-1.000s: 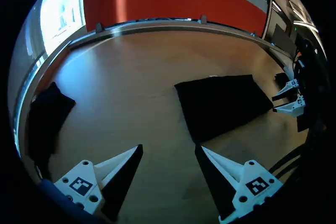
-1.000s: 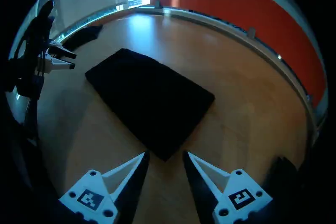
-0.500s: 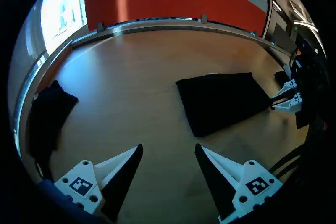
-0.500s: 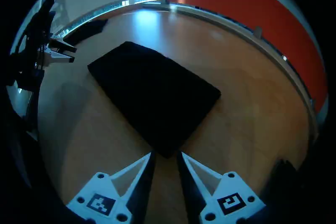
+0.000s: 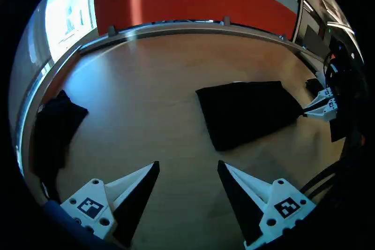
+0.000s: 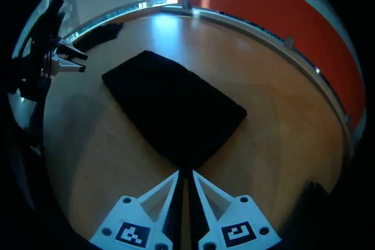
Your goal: Fold towel
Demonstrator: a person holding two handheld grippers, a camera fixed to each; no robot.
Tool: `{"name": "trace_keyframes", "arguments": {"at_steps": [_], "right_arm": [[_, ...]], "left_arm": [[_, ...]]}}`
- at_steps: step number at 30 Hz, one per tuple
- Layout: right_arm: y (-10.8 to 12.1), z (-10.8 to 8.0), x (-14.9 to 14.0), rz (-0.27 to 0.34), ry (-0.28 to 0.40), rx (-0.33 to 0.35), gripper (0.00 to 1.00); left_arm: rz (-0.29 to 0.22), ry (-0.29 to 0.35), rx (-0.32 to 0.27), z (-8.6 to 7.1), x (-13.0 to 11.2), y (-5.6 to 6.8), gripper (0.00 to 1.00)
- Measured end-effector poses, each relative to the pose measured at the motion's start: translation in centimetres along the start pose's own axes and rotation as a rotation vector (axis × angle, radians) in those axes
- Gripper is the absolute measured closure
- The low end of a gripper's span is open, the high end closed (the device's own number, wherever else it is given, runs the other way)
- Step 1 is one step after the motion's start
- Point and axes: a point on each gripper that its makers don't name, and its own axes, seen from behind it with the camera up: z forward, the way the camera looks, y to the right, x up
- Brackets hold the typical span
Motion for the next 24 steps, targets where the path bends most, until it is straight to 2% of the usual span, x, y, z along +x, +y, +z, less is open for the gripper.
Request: {"name": "trace_keyframes", "arguments": {"at_steps": [6,17,24], "right_arm": [[-0.3,-0.8,2.8,-0.027,0.039,-0.002,0.94],[-1.1,-2.6,11.6,-0.124,0.154,-0.022,0.94],[-2.3,-3.1,15.2,-0.168,0.200,-0.014,0.94]], "left_arm": [[-0.009,0.009,0.010,-0.5,0.1,-0.6,0.08],[-0.028,0.032,0.014,-1.5,0.6,-1.0,0.08],[-0.030,0.042,0.010,-2.0,0.8,-1.1,0.08]]}}
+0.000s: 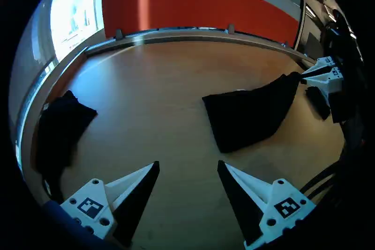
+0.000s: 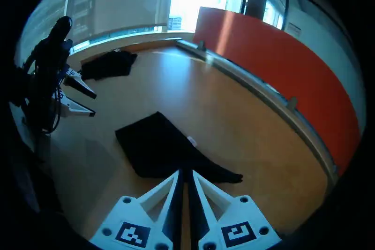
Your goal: Fold towel
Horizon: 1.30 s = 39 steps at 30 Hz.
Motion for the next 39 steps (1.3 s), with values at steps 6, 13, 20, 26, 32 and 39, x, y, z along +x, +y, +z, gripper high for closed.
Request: {"name": "trace_keyframes", "arguments": {"at_steps": [6,13,20,26,32,39], "right_arm": [[-0.6,0.2,0.9,-0.025,0.001,0.011,0.94],[-2.1,1.3,2.6,-0.054,0.010,0.050,0.94],[-4.9,3.4,5.0,-0.108,0.018,0.111,0.94],[-8.1,6.2,6.1,-0.130,0.003,0.171,0.94],[-11.6,10.1,5.3,-0.130,-0.034,0.237,0.94],[-13.3,13.5,3.0,-0.081,-0.100,0.279,0.94]], "left_arm": [[-0.004,0.003,-0.003,-0.4,-0.1,-0.1,0.08],[-0.008,0.006,-0.004,-1.2,-0.3,-0.2,0.08],[-0.025,0.018,0.002,-2.5,-0.3,-0.5,0.08],[-0.051,0.027,0.002,-3.6,-0.7,-0.7,0.08],[-0.084,0.031,0.011,-4.5,-1.5,-1.2,0.08],[-0.097,0.034,0.026,-4.9,-1.9,-1.9,0.08]]}}
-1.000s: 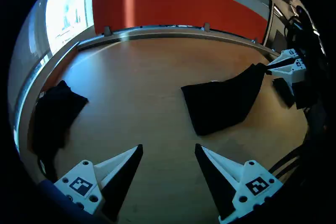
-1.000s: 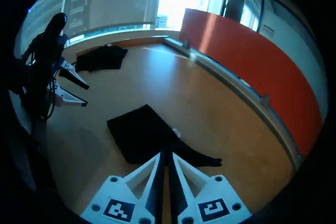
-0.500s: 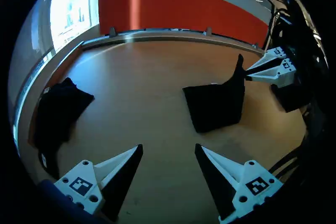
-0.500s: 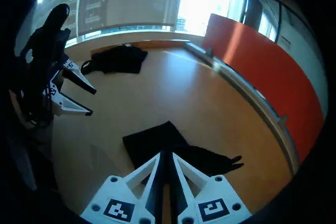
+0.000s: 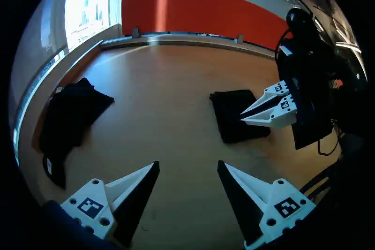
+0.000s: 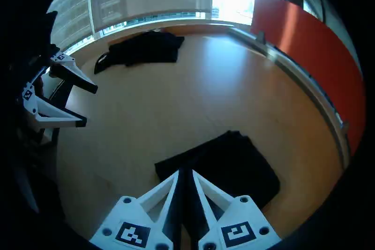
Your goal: Fold towel
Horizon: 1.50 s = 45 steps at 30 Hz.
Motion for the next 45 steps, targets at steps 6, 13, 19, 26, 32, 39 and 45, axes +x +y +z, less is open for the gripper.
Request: {"name": "trace_keyframes", "arguments": {"at_steps": [6,13,19,26,32,39,45], "right_arm": [[0.1,0.1,-0.5,0.019,-0.011,0.003,0.78],[0.8,-0.8,-0.3,0.011,0.000,-0.029,0.32],[1.2,-1.5,-0.4,0.023,0.009,-0.041,0.32],[1.4,-2.5,-1.8,0.038,0.002,-0.059,0.32],[1.7,-3.7,-4.0,0.067,-0.015,-0.082,0.32],[2.1,-5.1,-6.4,0.103,-0.032,-0.109,0.32],[2.2,-5.5,-7.5,0.123,-0.039,-0.123,0.32]], "left_arm": [[-0.020,0.002,-0.003,0.1,0.2,-0.1,0.08],[-0.013,0.001,-0.005,0.4,0.4,-0.2,0.08],[-0.010,0.001,-0.008,0.5,0.4,-0.1,0.08],[-0.011,0.002,-0.007,0.5,0.5,0.0,0.08],[-0.007,0.001,-0.006,0.6,0.5,0.0,0.08],[-0.003,0.005,-0.010,0.7,0.7,0.3,0.08],[0.003,0.005,-0.014,0.8,0.7,0.6,0.08]]}}
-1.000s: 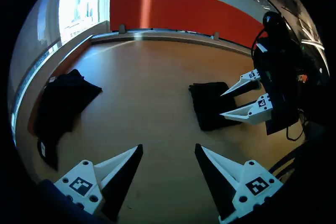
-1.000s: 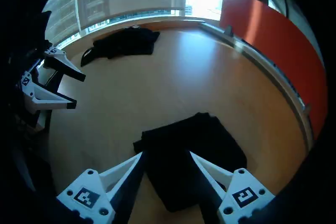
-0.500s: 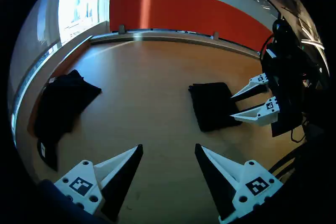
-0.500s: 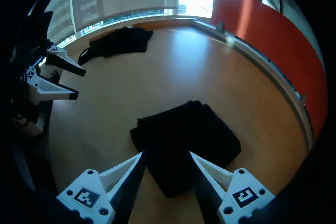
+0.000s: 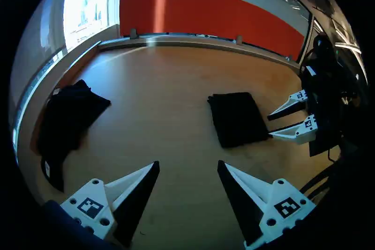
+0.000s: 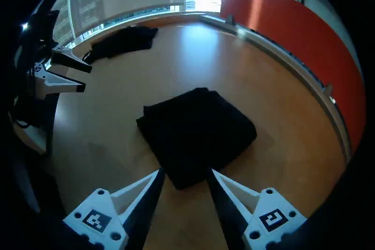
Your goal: Fold towel
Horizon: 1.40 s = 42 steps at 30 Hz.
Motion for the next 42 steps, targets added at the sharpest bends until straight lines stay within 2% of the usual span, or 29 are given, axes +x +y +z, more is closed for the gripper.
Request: {"name": "trace_keyframes", "arguments": {"at_steps": [12,21,26,31,37,42], "right_arm": [[-0.7,0.8,-2.5,0.028,-0.040,0.001,0.34],[-0.3,1.4,-2.9,0.069,-0.040,-0.019,0.60],[-0.3,1.5,-3.0,0.074,-0.040,-0.023,0.80],[-0.3,1.3,-2.9,0.069,-0.038,-0.030,0.95],[-0.1,0.8,-2.1,0.066,-0.020,-0.037,0.97],[0.3,-0.3,0.0,0.063,0.016,-0.041,0.97]], "left_arm": [[0.002,-0.004,-0.004,-0.1,-0.4,0.4,0.08],[0.004,-0.004,-0.003,-0.2,-0.5,0.3,0.08],[0.005,-0.004,-0.004,-0.3,-0.5,0.3,0.08],[0.008,-0.004,-0.004,-0.3,-0.5,0.3,0.08],[0.012,-0.005,-0.008,-0.3,-0.6,0.4,0.08],[0.015,-0.001,-0.013,-0.2,-0.4,0.5,0.08]]}}
